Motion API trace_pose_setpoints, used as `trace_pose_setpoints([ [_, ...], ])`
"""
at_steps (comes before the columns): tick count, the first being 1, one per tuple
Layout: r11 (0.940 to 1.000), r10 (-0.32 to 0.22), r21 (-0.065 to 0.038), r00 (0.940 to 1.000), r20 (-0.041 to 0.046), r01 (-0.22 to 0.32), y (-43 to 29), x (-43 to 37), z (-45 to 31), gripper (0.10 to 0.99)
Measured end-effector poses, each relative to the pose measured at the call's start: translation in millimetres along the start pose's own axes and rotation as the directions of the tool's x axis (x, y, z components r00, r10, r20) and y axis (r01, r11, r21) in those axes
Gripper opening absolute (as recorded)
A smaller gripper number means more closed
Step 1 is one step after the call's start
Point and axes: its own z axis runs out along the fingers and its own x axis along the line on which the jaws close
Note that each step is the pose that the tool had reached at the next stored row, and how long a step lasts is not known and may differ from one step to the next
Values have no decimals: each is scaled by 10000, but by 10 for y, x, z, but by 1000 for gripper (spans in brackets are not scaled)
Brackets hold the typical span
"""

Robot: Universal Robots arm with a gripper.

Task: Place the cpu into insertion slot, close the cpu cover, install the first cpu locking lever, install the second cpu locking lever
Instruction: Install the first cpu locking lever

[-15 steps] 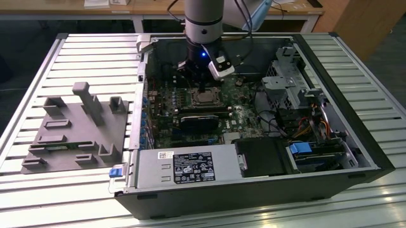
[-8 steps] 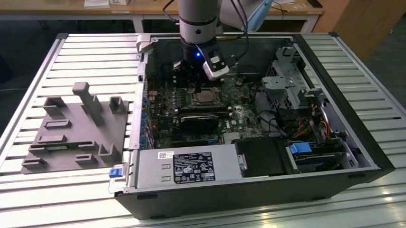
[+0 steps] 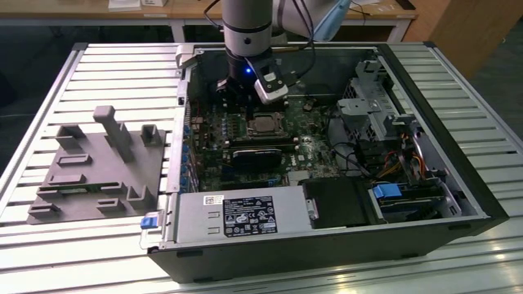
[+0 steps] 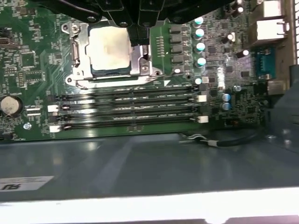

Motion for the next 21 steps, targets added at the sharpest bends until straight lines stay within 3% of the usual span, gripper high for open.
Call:
trace_pose_setpoints([
  [12,10000,-1,-5,10000,3,1,-16,175,-8,102],
  [21,10000,-2,-10,10000,28,2,-15,192,-68,102],
])
